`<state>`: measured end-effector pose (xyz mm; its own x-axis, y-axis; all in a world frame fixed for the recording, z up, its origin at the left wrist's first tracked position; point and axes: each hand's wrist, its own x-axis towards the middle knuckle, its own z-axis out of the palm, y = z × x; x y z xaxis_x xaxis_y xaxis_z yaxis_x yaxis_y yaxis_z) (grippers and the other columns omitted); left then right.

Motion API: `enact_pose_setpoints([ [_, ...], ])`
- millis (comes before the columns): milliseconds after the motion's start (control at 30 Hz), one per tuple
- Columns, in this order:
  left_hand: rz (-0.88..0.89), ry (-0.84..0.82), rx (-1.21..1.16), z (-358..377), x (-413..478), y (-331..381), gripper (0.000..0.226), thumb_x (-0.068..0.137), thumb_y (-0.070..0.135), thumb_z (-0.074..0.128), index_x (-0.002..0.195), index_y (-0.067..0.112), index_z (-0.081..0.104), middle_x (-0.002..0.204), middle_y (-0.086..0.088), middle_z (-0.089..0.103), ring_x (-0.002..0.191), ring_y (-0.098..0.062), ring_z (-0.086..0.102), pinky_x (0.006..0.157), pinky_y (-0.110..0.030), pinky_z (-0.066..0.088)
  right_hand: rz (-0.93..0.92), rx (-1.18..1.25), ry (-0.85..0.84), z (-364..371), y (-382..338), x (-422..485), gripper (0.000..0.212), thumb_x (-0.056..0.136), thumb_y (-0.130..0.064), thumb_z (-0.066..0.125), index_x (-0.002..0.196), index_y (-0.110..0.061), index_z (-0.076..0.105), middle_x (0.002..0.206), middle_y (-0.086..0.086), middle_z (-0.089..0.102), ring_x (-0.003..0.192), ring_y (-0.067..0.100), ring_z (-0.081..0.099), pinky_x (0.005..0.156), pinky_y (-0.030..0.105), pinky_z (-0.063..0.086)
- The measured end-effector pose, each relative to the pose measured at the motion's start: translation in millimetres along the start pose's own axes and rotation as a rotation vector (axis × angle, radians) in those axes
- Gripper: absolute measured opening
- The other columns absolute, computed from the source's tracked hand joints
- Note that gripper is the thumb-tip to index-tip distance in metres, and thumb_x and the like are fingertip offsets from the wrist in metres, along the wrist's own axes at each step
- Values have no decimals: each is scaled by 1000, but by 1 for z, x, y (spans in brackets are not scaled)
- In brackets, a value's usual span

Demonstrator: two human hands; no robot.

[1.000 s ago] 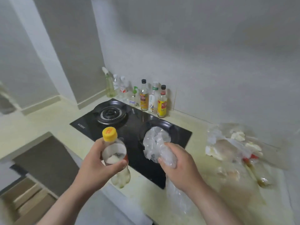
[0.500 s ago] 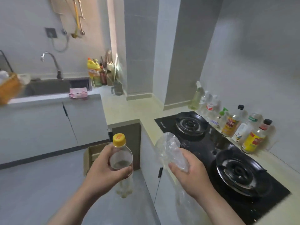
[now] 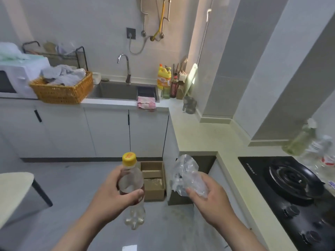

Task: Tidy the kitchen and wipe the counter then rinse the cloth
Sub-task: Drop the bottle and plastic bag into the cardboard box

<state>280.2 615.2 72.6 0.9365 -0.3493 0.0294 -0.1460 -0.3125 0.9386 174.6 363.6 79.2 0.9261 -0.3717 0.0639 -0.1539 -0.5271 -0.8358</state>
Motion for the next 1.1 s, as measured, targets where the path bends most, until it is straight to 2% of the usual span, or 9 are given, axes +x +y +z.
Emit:
enact_pose_setpoints([
  [167,-38,56,-4,-39,31,-26,54,65,32,86,105,51,55,103,30,64,92,4,64,70,-19,51,-12,-7,-93,45,-13,48,40,77,-46,67,116,-37,64,109,-17,67,101,0,61,84,18,47],
  [300,-54,83,14,-52,54,-40,56,72,15,84,101,53,55,102,36,61,93,9,61,69,-16,49,1,4,-132,72,-14,85,50,70,-56,63,115,-36,65,108,-16,67,101,-1,61,83,16,45],
  [500,-109,116,61,-61,106,-59,52,71,14,84,103,43,55,99,32,64,94,4,63,66,-14,49,10,35,-200,105,-6,155,32,83,-33,73,112,-41,64,108,-16,67,101,-1,60,85,18,46],
  [600,-153,124,77,-58,143,-73,53,69,15,85,101,45,55,99,15,64,94,-8,63,66,-13,48,17,32,-234,118,7,194,33,84,-28,74,108,-46,61,109,-17,66,102,-4,59,84,10,43],
  [700,-176,124,102,-50,203,-90,52,63,26,88,98,51,58,104,12,59,96,-6,60,73,-17,45,37,42,-262,133,30,254,34,85,-27,73,106,-49,58,109,-19,66,101,-9,58,80,4,42],
  [833,-252,113,114,-33,305,-118,56,67,25,86,99,56,52,109,15,56,102,-7,59,76,-15,44,105,59,-262,155,71,356,39,86,-39,71,123,-37,61,116,-21,63,107,-5,57,93,22,46],
  [933,-334,110,121,-20,372,-134,60,51,51,78,97,71,47,112,13,58,100,-5,62,81,-22,49,171,64,-268,168,92,420,37,87,-40,69,122,-36,61,113,-21,64,104,-2,58,91,27,49],
  [1033,-402,110,85,-10,430,-147,66,46,50,76,105,60,50,113,12,63,96,-3,65,79,-21,51,196,52,-313,183,107,475,45,85,-47,68,127,-36,58,117,-21,62,109,0,57,95,30,49],
  [1100,-438,122,81,-4,462,-159,72,45,50,79,111,48,49,116,12,61,99,-7,64,84,-29,54,224,47,-337,193,116,506,53,83,-54,66,132,-37,55,121,-20,61,113,3,57,98,34,50],
])
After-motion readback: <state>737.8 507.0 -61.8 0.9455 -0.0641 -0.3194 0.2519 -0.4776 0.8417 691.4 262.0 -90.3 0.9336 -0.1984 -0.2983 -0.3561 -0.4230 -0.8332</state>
